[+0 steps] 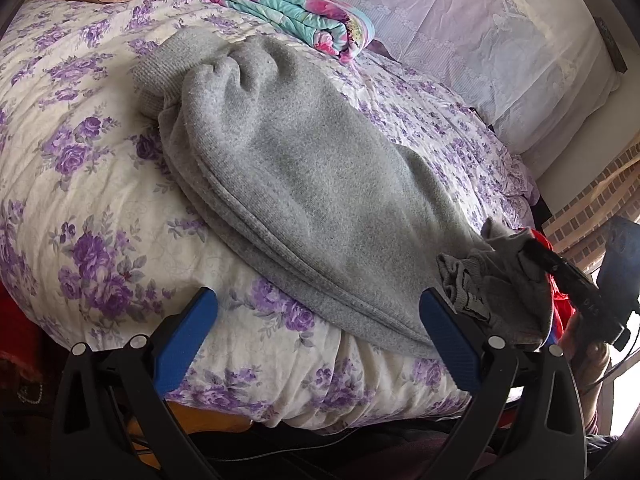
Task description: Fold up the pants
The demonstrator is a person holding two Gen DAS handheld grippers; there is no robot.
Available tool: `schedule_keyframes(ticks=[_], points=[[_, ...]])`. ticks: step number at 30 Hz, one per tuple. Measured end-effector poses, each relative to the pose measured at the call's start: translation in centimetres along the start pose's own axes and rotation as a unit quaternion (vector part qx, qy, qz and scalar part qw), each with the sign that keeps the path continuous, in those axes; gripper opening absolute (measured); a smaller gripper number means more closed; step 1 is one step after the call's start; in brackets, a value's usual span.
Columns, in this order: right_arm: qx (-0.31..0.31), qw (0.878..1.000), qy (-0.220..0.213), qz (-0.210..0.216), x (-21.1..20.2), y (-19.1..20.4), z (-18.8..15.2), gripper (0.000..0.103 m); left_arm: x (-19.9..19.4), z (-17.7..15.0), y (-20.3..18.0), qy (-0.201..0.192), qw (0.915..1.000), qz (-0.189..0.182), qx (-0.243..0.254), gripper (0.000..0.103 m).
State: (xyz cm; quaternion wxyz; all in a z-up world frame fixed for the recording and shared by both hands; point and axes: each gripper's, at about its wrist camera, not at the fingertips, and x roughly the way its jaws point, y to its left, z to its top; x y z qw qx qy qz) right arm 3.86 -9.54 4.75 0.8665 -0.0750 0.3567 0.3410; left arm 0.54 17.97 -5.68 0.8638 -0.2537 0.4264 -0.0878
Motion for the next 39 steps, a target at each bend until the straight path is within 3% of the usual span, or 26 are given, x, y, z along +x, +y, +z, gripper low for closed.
schedule_keyframes(ticks=[3,6,8,10,14,18,20,23,25,27,30,31,37,39], points=[[-0.029,0.999,0.035,0.020,1.9,2.0,-1.3,0.006,-0.1,0.1,0.2,-0.002,1.0000,-0.004,-0.008,0.098],[-0.051,0.995,0.088,0.008,5.5,2.7,-4.1,0.007,-0.1,0.6,0.6,-0.002,0.9996,-0.016,-0.025,0.098],[-0.074,0.995,0.070,0.000,5.1,3.2,-4.8,0.009,0.0,0.8,0.7,-0.001,0.9993,-0.020,-0.032,0.098],[-0.076,0.995,0.061,-0.003,4.2,3.3,-4.7,0.019,0.0,0.8,0.6,0.001,0.9993,-0.019,-0.032,0.098],[-0.102,0.993,0.058,-0.021,3.2,3.9,-4.6,0.021,0.1,0.8,0.5,-0.001,0.9994,-0.016,-0.030,0.098],[-0.124,0.990,0.058,-0.026,2.5,4.7,-4.7,0.040,0.1,0.7,0.4,-0.002,0.9996,-0.013,-0.026,0.098],[-0.143,0.987,0.051,-0.045,2.1,5.0,-4.6,0.041,0.1,0.7,0.4,0.000,0.9995,-0.014,-0.026,0.098],[-0.165,0.980,0.066,-0.086,2.7,5.2,-4.8,0.041,0.2,0.8,0.5,0.000,0.9995,-0.017,-0.028,0.098],[-0.172,0.976,0.096,-0.095,3.9,5.0,-5.3,0.046,0.1,0.7,0.5,-0.001,0.9995,-0.017,-0.028,0.098],[-0.192,0.971,0.099,-0.104,4.5,5.4,-5.8,0.047,0.1,0.6,0.5,-0.001,0.9995,-0.017,-0.027,0.098],[-0.159,0.976,0.090,-0.115,4.6,4.4,-5.2,0.018,0.0,0.5,0.6,-0.001,0.9994,-0.020,-0.030,0.098],[-0.134,0.982,0.084,-0.106,4.2,3.7,-4.8,0.013,-0.1,0.5,0.6,0.000,0.9993,-0.021,-0.032,0.098],[-0.070,0.983,-0.027,-0.166,0.0,1.9,-2.8,0.011,-0.4,0.4,0.9,0.002,0.9990,-0.028,-0.036,0.098],[-0.052,0.983,-0.062,-0.167,-0.8,1.9,-2.2,0.011,-0.4,0.5,1.0,0.001,0.9987,-0.032,-0.040,0.098]])
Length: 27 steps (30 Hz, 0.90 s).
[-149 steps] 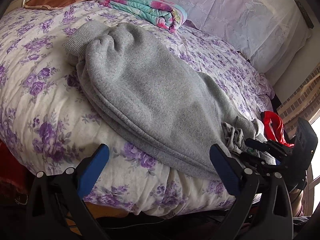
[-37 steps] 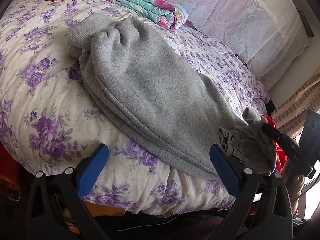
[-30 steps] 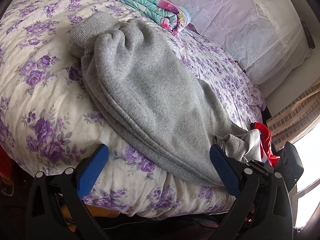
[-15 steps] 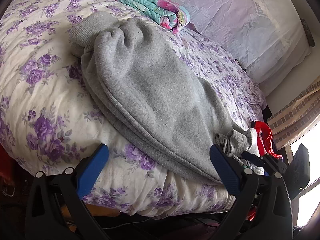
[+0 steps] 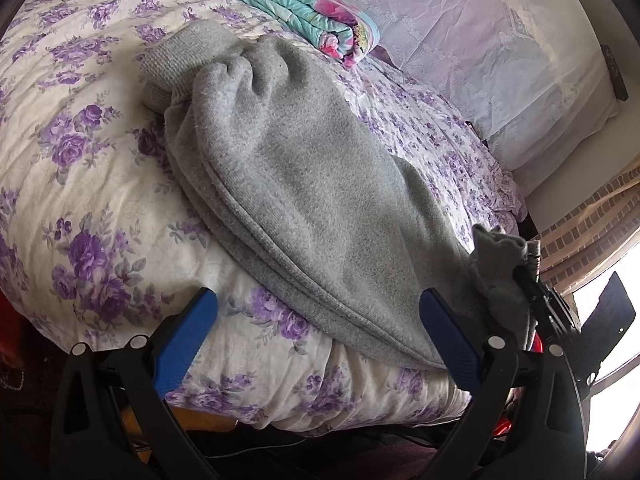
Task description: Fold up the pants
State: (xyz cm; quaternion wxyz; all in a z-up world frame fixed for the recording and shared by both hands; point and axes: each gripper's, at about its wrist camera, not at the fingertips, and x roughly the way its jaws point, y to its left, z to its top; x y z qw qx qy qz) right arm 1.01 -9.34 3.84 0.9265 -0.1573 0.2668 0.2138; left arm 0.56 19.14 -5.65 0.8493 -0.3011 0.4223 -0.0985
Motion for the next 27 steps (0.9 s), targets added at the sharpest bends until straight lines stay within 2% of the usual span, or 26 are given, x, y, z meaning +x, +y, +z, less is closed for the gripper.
schedule_keyframes(ticks=[1,2,3,5,6,7,8,11,14,19,20,21,23,25,27], points=[[0.003,1.000,-0.002,0.003,0.5,0.2,0.2,0.012,0.0,0.0,0.0,-0.001,1.0000,-0.002,-0.002,0.098],[0.001,1.000,0.013,0.013,1.7,0.7,0.0,0.012,-0.1,0.1,0.2,-0.004,1.0000,-0.005,-0.007,0.098],[-0.004,0.999,0.041,0.027,3.3,1.4,-0.6,0.013,-0.2,0.2,0.3,-0.008,0.9998,-0.008,-0.013,0.098],[-0.015,0.993,0.104,0.048,7.1,2.9,-2.5,0.025,-0.2,0.5,0.5,-0.011,0.9994,-0.016,-0.028,0.098],[-0.021,0.995,0.083,0.046,7.1,3.5,-3.1,0.037,-0.2,0.7,0.6,-0.014,0.9992,-0.018,-0.032,0.098],[-0.032,0.996,0.066,0.049,6.6,4.1,-3.1,0.055,-0.2,1.0,0.8,-0.021,0.9989,-0.014,-0.039,0.098],[-0.037,0.996,0.059,0.059,6.1,4.5,-3.0,0.060,-0.2,1.4,1.1,-0.028,0.9983,-0.013,-0.050,0.098],[-0.021,0.996,0.002,0.092,3.0,4.3,-2.6,0.060,0.4,2.6,2.3,-0.040,0.9952,-0.029,-0.085,0.098],[0.009,0.992,-0.046,0.120,-0.1,3.3,-2.8,0.064,1.9,4.5,3.2,-0.050,0.9931,-0.028,-0.102,0.098],[0.036,0.992,-0.065,0.103,-2.1,2.6,-3.9,0.064,3.2,6.9,3.3,-0.094,0.9888,-0.002,-0.115,0.098],[0.049,0.992,-0.064,0.098,-2.4,2.1,-4.1,0.063,3.2,7.0,3.0,-0.099,0.9889,-0.002,-0.110,0.091],[0.069,0.991,-0.067,0.089,-2.7,1.4,-4.6,0.063,3.2,7.2,2.4,-0.101,0.9902,0.000,-0.097,0.061],[0.109,0.988,-0.073,0.077,-3.6,-0.6,-5.6,0.060,3.0,7.4,1.4,-0.106,0.9926,0.010,-0.058,0.031],[0.144,0.984,-0.079,0.061,-4.1,-2.5,-6.6,0.059,2.0,7.0,0.3,-0.130,0.9910,0.018,-0.025,0.030],[0.174,0.980,-0.087,0.045,-4.9,-4.6,-7.6,0.059,1.2,6.3,-2.1,-0.151,0.9872,0.040,0.034,0.029]])
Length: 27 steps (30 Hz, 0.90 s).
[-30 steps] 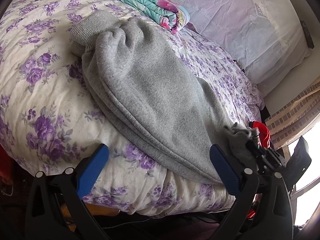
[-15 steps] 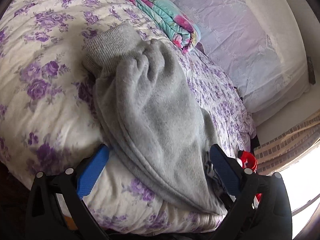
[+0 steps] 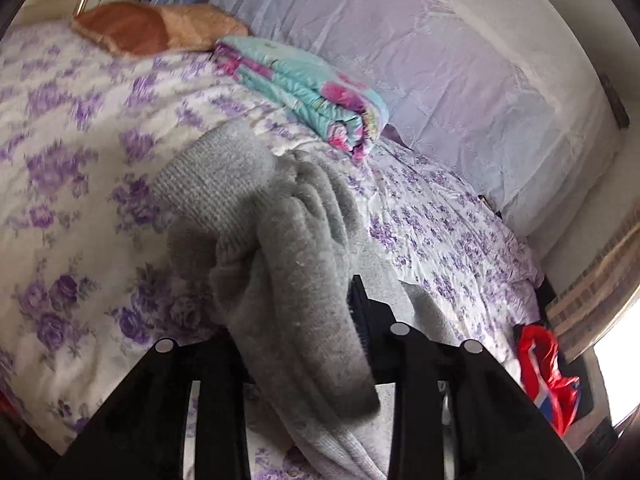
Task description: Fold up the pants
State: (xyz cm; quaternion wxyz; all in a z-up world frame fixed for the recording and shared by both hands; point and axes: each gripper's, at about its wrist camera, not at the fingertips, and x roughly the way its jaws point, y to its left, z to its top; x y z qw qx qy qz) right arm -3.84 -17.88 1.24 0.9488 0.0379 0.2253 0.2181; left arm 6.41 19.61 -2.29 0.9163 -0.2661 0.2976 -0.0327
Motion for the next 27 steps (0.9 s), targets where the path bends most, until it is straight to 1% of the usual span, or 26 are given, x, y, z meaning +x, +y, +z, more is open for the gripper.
schedule_keyframes(ticks=[2,3,4,5,6,7,8,9,10,11,12,13,14,15,16,17,19,20,21,22,24,25,26,27], points=[[0.018,0.999,-0.014,-0.023,-1.2,-1.9,0.1,0.059,-1.5,-0.3,-3.7,-0.013,0.9975,-0.013,0.068,0.027],[0.024,0.999,-0.022,-0.036,-1.7,-2.9,0.1,0.059,-2.6,-0.5,-5.9,-0.020,0.9938,-0.028,0.106,0.024],[0.034,0.998,-0.032,-0.051,-2.5,-3.9,0.4,0.059,-3.6,-1.0,-8.9,-0.024,0.9871,-0.040,0.153,0.024],[0.047,0.996,-0.043,-0.065,-3.2,-5.2,0.7,0.059,-4.5,-1.8,-12.1,-0.025,0.9771,-0.048,0.206,0.025],[0.059,0.994,-0.051,-0.077,-3.8,-6.4,1.0,0.061,-5.1,-2.9,-15.5,-0.021,0.9638,-0.052,0.261,0.026],[0.071,0.992,-0.054,-0.090,-4.2,-7.5,1.3,0.061,-5.4,-4.2,-18.2,-0.016,0.9515,-0.060,0.301,0.027],[0.084,0.989,-0.058,-0.103,-4.7,-8.7,1.4,0.062,-5.4,-6.0,-20.9,0.000,0.9389,-0.077,0.336,0.033],[0.098,0.987,-0.060,-0.113,-5.2,-9.8,1.4,0.066,-5.0,-7.7,-22.9,0.023,0.9280,-0.091,0.360,0.051],[0.110,0.985,-0.056,-0.121,-5.3,-10.7,1.2,0.071,-4.2,-9.9,-24.9,0.054,0.9139,-0.111,0.387,0.062],[0.121,0.983,-0.046,-0.127,-5.2,-11.5,0.9,0.071,-3.1,-12.2,-26.5,0.077,0.8997,-0.123,0.412,0.087],[0.134,0.982,-0.038,-0.128,-5.0,-12.2,0.4,0.072,-2.2,-14.6,-27.7,0.096,0.8842,-0.125,0.439,0.096],[0.148,0.982,-0.028,-0.116,-4.8,-12.7,-0.1,0.073,-0.8,-17.0,-28.4,0.121,0.8657,-0.126,0.469,0.096],[0.165,0.981,-0.015,-0.097,-4.5,-13.1,-0.7,0.073,0.4,-18.6,-28.6,0.146,0.8551,-0.121,0.482,0.096],[0.180,0.981,-0.005,-0.078,-4.5,-13.4,-1.1,0.073,0.9,-19.2,-28.4,0.153,0.8555,-0.108,0.483,0.096],[0.192,0.980,0.000,-0.053,-4.5,-13.6,-1.5,0.075,1.0,-19.0,-28.2,0.153,0.8605,-0.110,0.473,0.096],[0.199,0.980,0.005,-0.031,-4.5,-13.7,-1.6,0.077,0.8,-18.3,-27.8,0.161,0.8669,-0.122,0.456,0.096],[0.203,0.979,0.010,-0.003,-4.5,-13.6,-1.4,0.079,-0.5,-16.2,-26.7,0.179,0.8820,-0.152,0.409,0.096],[0.206,0.979,0.011,0.006,-4.4,-13.7,-1.0,0.080,-1.3,-15.0,-26.2,0.185,0.8857,-0.172,0.390,0.096],[0.210,0.977,0.008,0.018,-4.2,-13.7,-0.5,0.080,-2.4,-14.2,-26.1,0.180,0.8877,-0.190,0.379,0.097],[0.214,0.976,0.007,0.030,-3.9,-13.7,0.1,0.080,-3.5,-13.3,-25.9,0.164,0.8903,-0.199,0.375,0.098],[0.203,0.978,0.008,0.039,-3.0,-12.8,1.8,0.080,-4.6,-12.2,-25.9,0.143,0.8953,-0.203,0.370,0.098],[0.189,0.981,0.014,0.037,-2.3,-12.2,2.6,0.085,-4.4,-11.8,-25.7,0.139,0.9017,-0.195,0.360,0.098],[0.176,0.983,0.037,0.025,-1.0,-11.5,3.2,0.087,-3.5,-11.3,-25.1,0.141,0.9106,-0.181,0.344,0.098],[0.181,0.981,0.062,0.018,0.1,-11.1,3.4,0.088,-2.3,-10.8,-24.5,0.150,0.9184,-0.169,0.325,0.098]])
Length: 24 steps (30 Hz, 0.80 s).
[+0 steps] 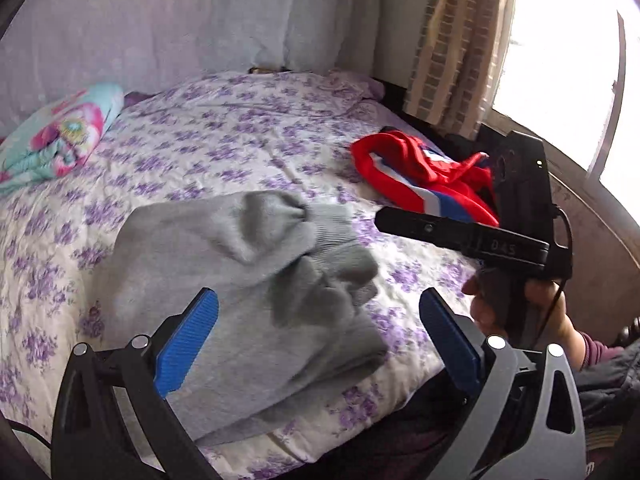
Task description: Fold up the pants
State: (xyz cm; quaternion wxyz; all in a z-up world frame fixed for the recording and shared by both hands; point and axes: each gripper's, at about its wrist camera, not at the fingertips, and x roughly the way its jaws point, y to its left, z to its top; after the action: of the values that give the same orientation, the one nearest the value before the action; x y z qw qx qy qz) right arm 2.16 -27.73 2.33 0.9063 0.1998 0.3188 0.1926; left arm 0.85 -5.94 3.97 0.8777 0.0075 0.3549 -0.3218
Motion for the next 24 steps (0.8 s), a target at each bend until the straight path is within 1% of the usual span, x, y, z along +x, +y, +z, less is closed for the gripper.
schedule_keyframes(ticks=[1,2,3,4,5,6,7,8,9,11,13,14,15,16,17,18,19,20,21,22,23,24], points=[[0.022,0.999,0.028,0.015,1.3,0.0,-0.1,0.088,0.8,-0.3,1.5,0.014,0.9995,0.002,-0.029,0.098],[0.046,0.997,0.055,0.040,2.7,-0.2,-0.4,0.088,1.7,-0.7,2.8,0.029,0.9981,0.002,-0.055,0.098],[0.054,0.994,0.076,0.052,3.8,-0.2,-0.9,0.079,2.5,-1.3,3.9,0.040,0.9962,-0.007,-0.076,0.098],[0.049,0.993,0.092,0.058,4.8,0.1,-1.4,0.029,3.0,-1.7,4.6,0.045,0.9948,-0.016,-0.090,0.098],[0.045,0.990,0.105,0.086,5.4,0.4,-1.7,0.026,3.2,-2.0,5.0,0.044,0.9942,-0.015,-0.097,0.098],[0.038,0.991,0.093,0.085,5.0,0.9,-1.7,0.023,3.2,-2.1,5.2,0.043,0.9940,-0.017,-0.099,0.098],[0.009,0.994,0.076,0.075,4.2,1.9,-1.7,0.021,2.9,-2.1,5.0,0.040,0.9942,-0.022,-0.098,0.098],[-0.018,0.996,0.058,0.067,3.1,3.2,-1.6,0.021,2.4,-2.1,4.7,0.037,0.9944,-0.029,-0.094,0.098],[-0.032,0.996,0.048,0.069,2.1,4.1,-1.6,0.021,2.0,-2.0,4.4,0.036,0.9947,-0.035,-0.090,0.098],[-0.037,0.995,0.049,0.075,0.6,5.2,-1.6,0.022,1.2,-1.9,3.8,0.034,0.9954,-0.045,-0.078,0.098],[-0.007,0.996,0.069,0.062,0.6,4.3,-2.2,0.024,1.5,-2.2,3.7,0.041,0.9963,-0.026,-0.071,0.098],[0.016,0.995,0.087,0.051,1.6,3.1,-2.8,0.026,2.2,-2.6,4.1,0.051,0.9955,-0.023,-0.076,0.098],[0.037,0.993,0.106,0.040,2.9,1.6,-3.6,0.033,3.2,-3.1,4.7,0.063,0.9940,-0.026,-0.085,0.098],[0.058,0.990,0.120,0.043,4.1,0.1,-4.5,0.037,4.1,-3.6,5.2,0.068,0.9931,-0.028,-0.092,0.098],[0.070,0.989,0.112,0.070,4.4,-0.8,-5.0,0.038,4.4,-3.9,5.5,0.063,0.9933,-0.029,-0.093,0.098],[0.079,0.988,0.103,0.088,4.1,-1.2,-5.0,0.040,4.0,-3.9,5.4,0.056,0.9934,-0.035,-0.094,0.098],[0.085,0.987,0.100,0.092,3.6,-1.2,-4.8,0.048,3.3,-3.6,5.4,0.052,0.9923,-0.051,-0.100,0.098],[0.079,0.988,0.096,0.087,2.9,-0.9,-4.5,0.053,2.4,-3.2,5.7,0.051,0.9894,-0.079,-0.111,0.098],[0.061,0.993,0.080,0.069,1.8,-0.3,-4.0,0.058,1.5,-2.7,6.2,0.048,0.9845,-0.114,-0.124,0.098],[0.036,0.997,0.055,0.042,0.7,0.4,-3.3,0.059,0.6,-2.1,6.7,0.039,0.9796,-0.144,-0.134,0.098],[0.006,0.999,0.024,0.021,-0.7,1.3,-2.5,0.059,-0.3,-1.4,7.1,0.025,0.9772,-0.159,-0.138,0.098],[-0.014,1.000,-0.007,0.016,-1.9,2.2,-1.7,0.059,-1.1,-0.6,7.6,0.006,0.9776,-0.157,-0.140,0.098]])
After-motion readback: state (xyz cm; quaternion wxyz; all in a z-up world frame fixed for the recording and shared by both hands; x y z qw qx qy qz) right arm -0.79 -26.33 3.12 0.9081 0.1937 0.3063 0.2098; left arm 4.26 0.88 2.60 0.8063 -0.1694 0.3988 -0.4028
